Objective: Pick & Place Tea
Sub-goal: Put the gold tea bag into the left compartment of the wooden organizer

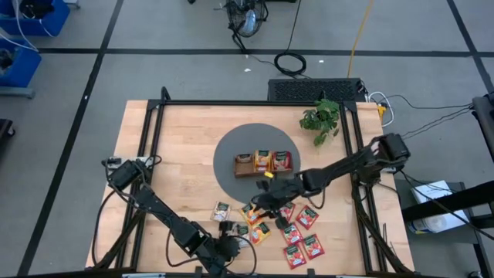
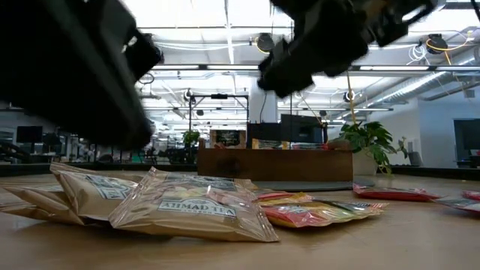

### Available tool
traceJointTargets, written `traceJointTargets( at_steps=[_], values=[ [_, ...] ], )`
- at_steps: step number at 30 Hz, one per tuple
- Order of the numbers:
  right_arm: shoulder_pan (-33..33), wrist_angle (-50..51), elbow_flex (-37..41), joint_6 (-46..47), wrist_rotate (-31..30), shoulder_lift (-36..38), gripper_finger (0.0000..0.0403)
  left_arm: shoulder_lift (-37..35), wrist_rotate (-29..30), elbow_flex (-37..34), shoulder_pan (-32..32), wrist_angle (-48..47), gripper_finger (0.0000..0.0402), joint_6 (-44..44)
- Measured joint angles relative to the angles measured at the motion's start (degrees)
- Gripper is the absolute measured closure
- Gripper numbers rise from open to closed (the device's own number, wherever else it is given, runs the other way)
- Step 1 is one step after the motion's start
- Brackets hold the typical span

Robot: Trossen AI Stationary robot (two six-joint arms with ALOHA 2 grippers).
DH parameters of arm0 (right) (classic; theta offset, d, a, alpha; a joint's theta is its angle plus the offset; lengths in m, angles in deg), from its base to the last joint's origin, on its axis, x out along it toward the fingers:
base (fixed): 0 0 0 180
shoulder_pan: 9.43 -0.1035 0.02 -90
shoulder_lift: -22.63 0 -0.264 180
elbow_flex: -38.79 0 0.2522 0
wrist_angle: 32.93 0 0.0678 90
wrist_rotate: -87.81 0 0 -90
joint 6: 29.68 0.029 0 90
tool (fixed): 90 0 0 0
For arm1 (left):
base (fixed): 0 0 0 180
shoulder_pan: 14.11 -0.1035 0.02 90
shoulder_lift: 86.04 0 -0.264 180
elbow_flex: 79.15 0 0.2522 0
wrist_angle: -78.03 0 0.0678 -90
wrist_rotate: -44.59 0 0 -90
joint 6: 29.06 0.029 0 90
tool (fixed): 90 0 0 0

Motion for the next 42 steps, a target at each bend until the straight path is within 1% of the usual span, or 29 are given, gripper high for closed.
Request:
traceJointTargets(
  at_steps=[6, 9, 11, 16, 19, 24, 30, 35, 42],
  values=[
    [0.4, -5.2, -2.7, 4.7, 5.8, -8.0, 0.0299, 2.7, -2.4, 0.0, -0.9, 0.3, 0.0346, 0.4],
    [1.5, -5.1, -4.0, 6.7, 7.2, -11.2, 0.0293, 2.8, -2.5, 0.0, -1.2, 1.0, 0.0346, 1.7],
    [2.2, -5.0, -4.7, 7.8, 9.2, -13.1, 0.0289, 2.8, -2.4, 0.0, -1.2, 1.1, 0.0346, 2.3],
    [3.0, -5.3, -5.3, 9.7, 12.7, -15.9, 0.0282, 2.8, -1.5, 0.0, -1.1, 0.3, 0.0346, 2.8],
    [3.0, -4.7, -5.2, 10.3, 13.2, -16.1, 0.0278, 2.8, 0.0, -0.1, -1.3, 0.1, 0.0346, 3.0],
    [3.0, -4.7, -5.3, 12.7, 15.6, -16.1, 0.0277, 2.8, 2.2, -2.4, -1.9, 1.5, 0.0346, 1.5],
    [2.9, -2.5, -5.3, 13.2, 16.9, -16.1, 0.0277, 2.7, 1.2, -6.2, -3.1, 9.2, 0.0346, 1.4],
    [2.9, -2.0, -5.3, 14.7, 16.8, -16.1, 0.0277, 2.6, 0.3, -7.5, -3.6, 11.1, 0.0346, 1.1],
    [3.2, 0.4, -5.3, 16.9, 16.9, -16.0, 0.0277, 2.6, 0.6, -9.0, -3.6, 12.9, 0.0346, 0.9]
  ],
)
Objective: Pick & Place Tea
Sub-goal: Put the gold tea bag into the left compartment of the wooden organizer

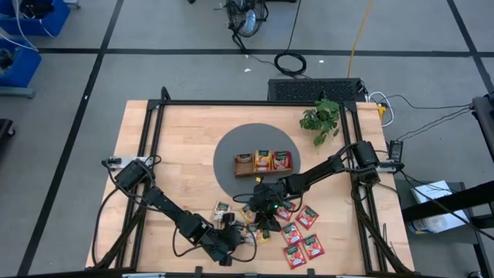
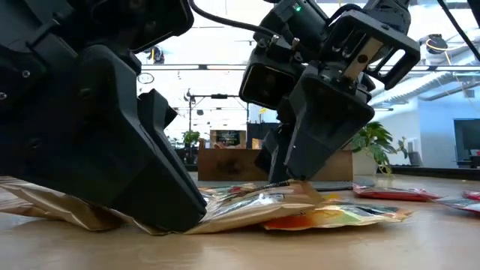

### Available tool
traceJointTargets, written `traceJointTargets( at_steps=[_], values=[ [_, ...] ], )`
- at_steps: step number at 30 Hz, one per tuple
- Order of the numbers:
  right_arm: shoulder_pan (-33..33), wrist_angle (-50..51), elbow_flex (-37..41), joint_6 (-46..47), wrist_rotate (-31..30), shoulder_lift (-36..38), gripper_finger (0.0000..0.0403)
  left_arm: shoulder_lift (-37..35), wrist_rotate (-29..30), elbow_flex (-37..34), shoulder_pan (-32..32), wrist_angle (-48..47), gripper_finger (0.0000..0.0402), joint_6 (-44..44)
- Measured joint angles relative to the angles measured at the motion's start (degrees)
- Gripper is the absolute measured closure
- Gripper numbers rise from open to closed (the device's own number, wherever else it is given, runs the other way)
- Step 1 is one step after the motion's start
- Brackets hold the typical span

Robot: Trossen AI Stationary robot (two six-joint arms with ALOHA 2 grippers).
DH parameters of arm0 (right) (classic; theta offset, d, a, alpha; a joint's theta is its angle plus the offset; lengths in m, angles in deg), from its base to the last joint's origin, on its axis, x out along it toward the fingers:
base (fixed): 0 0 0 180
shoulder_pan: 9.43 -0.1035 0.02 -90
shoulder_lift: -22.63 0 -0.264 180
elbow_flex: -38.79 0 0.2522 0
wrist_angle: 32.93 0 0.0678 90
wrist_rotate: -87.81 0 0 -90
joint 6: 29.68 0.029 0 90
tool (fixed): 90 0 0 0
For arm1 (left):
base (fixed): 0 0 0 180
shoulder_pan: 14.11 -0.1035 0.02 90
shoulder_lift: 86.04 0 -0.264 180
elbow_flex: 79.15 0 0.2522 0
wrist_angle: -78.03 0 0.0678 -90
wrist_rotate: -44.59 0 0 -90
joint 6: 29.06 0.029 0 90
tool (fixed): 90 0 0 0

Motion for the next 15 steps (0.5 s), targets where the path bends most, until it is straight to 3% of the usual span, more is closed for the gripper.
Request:
traceJointTargets(
  at_steps=[7, 15],
  values=[
    [0.0, 0.8, 0.0, 1.9, 0.1, 0.0, 0.0284, 0.0, 0.1, -0.1, -0.3, -0.2, 0.0346, 0.0],
    [-0.7, 0.8, 0.0, 2.5, 1.5, 0.1, 0.0321, 0.0, 0.1, -0.2, -0.7, -0.3, 0.0346, 0.7]
  ],
)
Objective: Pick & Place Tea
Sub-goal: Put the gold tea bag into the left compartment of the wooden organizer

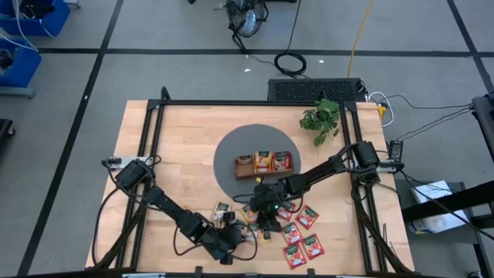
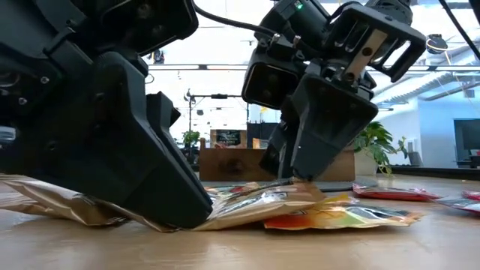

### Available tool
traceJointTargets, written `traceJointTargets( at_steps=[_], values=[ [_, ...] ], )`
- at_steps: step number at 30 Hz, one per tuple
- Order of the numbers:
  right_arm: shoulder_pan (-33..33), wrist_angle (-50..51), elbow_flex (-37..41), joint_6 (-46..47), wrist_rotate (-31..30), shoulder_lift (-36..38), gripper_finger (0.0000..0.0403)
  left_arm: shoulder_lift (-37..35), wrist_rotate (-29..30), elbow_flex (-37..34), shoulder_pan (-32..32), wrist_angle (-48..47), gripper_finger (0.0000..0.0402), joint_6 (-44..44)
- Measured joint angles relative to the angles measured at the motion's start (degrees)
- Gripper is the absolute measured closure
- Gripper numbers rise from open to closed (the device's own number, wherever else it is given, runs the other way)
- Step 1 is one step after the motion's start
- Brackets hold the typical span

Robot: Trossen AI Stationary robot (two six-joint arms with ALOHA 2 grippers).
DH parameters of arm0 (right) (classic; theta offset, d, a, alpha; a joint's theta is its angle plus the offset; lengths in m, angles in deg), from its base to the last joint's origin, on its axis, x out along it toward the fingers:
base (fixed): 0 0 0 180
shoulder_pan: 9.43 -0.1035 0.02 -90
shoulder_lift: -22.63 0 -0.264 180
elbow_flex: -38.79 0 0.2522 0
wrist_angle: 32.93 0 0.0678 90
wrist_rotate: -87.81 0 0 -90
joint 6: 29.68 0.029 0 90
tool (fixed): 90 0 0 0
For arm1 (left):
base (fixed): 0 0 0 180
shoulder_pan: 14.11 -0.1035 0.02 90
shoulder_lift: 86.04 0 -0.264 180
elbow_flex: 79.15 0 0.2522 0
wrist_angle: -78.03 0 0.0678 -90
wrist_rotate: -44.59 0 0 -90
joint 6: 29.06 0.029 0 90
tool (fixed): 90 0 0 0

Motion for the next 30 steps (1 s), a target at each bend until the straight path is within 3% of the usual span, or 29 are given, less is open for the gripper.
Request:
traceJointTargets(
  at_steps=[9, 22, 30],
  values=[
    [-1.1, -0.7, 0.0, -2.6, 0.0, -0.1, 0.0396, 0.0, 0.0, 0.0, -0.5, 0.1, 0.0346, 0.9],
    [-0.3, -2.4, 0.2, -8.3, -0.2, 1.7, 0.0403, -2.6, 0.6, -0.3, 0.7, -0.2, 0.0346, 5.5],
    [-0.3, 1.4, 0.1, -12.4, -4.0, 7.5, 0.0403, -4.9, 7.8, -0.1, 4.9, 0.1, 0.0346, 9.1]
  ],
)
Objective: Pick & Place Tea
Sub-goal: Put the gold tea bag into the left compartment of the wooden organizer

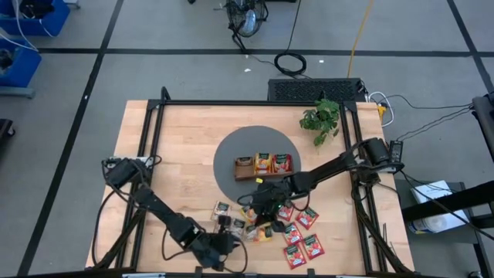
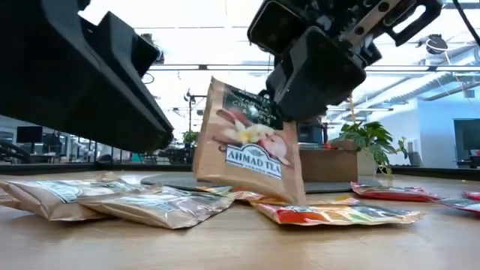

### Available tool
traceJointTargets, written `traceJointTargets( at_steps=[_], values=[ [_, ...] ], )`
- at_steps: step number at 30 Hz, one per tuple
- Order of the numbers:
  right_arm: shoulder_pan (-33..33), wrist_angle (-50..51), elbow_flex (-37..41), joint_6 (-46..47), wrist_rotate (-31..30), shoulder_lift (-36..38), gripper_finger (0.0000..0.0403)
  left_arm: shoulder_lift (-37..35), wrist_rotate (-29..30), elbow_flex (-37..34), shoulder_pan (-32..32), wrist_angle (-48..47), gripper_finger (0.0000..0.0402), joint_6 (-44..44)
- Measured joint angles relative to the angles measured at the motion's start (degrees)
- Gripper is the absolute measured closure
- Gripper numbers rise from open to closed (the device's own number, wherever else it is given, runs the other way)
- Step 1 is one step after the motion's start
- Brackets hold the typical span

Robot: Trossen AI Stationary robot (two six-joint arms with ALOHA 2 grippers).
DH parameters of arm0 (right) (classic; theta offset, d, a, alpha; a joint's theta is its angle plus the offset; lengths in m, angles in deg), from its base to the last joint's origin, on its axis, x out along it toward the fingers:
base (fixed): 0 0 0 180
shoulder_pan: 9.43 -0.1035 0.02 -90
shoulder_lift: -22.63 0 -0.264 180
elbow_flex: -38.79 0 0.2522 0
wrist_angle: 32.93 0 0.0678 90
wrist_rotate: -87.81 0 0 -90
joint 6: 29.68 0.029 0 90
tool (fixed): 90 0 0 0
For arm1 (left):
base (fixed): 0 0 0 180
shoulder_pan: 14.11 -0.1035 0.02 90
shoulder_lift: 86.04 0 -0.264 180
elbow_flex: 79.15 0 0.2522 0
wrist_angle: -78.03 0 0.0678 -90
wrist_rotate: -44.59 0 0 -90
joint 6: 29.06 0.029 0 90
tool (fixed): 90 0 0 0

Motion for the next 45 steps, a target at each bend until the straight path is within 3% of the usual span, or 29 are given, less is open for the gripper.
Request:
traceJointTargets(
  at_steps=[5, 10, 14, 19, 25, 30, 36, 45],
  values=[
    [1.0, 4.5, 0.0, -4.9, -7.6, 6.1, 0.0403, 0.0, 1.3, 0.0, 1.1, -0.7, 0.0346, 0.8],
    [3.9, 13.5, -1.1, -12.6, -22.6, 13.3, 0.0403, 0.0, 1.3, 0.0, 1.1, -0.8, 0.0346, 1.0],
    [7.5, 20.1, -4.5, -19.7, -32.2, 14.9, 0.0403, 0.0, 1.4, 0.0, 0.8, -1.2, 0.0346, 1.0],
    [12.6, 23.6, -8.3, -26.5, -32.1, 12.2, 0.0403, 0.0, 1.4, 0.0, 0.4, -1.4, 0.0346, 0.7],
    [16.8, 29.5, -13.1, -28.2, -32.1, 6.3, 0.0403, -0.1, 1.4, 0.1, 0.4, -3.5, 0.0346, -0.9],
    [17.4, 29.9, -13.9, -29.5, -32.1, 2.1, 0.0403, -0.1, 1.4, 0.1, 0.4, -4.3, 0.0346, -1.2],
    [17.2, 30.5, -13.9, -31.7, -35.3, 2.2, 0.0403, -0.1, 1.4, 0.1, 0.4, -5.1, 0.0346, -2.1],
    [17.1, 32.2, -13.9, -30.4, -31.9, 2.7, 0.0403, -0.1, 1.4, 0.1, 0.4, -5.0, 0.0346, -2.5]
  ],
)
